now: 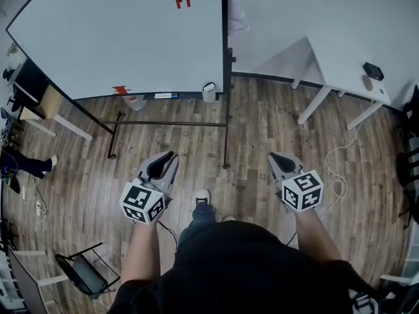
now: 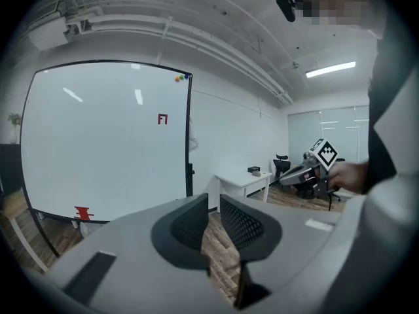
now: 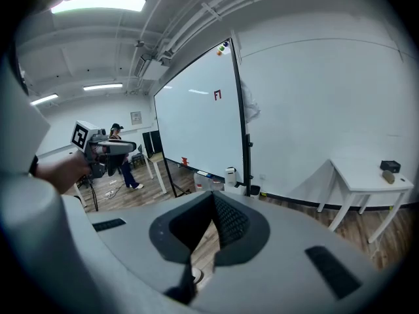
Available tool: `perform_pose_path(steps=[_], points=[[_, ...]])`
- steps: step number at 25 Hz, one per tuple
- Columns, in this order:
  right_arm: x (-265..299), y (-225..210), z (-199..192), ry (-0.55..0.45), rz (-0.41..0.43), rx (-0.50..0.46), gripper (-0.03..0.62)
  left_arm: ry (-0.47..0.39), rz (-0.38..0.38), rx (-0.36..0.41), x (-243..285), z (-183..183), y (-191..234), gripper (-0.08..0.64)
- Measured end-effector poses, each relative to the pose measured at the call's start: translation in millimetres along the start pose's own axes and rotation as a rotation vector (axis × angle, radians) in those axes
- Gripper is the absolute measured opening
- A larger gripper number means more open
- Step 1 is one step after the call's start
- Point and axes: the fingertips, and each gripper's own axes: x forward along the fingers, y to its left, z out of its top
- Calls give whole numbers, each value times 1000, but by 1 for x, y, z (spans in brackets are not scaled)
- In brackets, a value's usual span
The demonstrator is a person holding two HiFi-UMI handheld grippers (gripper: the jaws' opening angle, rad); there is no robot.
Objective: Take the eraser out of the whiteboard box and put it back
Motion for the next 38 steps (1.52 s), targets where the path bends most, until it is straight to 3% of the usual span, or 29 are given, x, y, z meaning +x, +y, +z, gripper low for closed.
perform_pose_path(steps=[22,38], points=[[84,-3,19,47,-6,25,-6,48,-65,-41,58,-18,73,66],[163,-10,47,67,-18,62,-6,59,-113,-42,109,-13,153,66]])
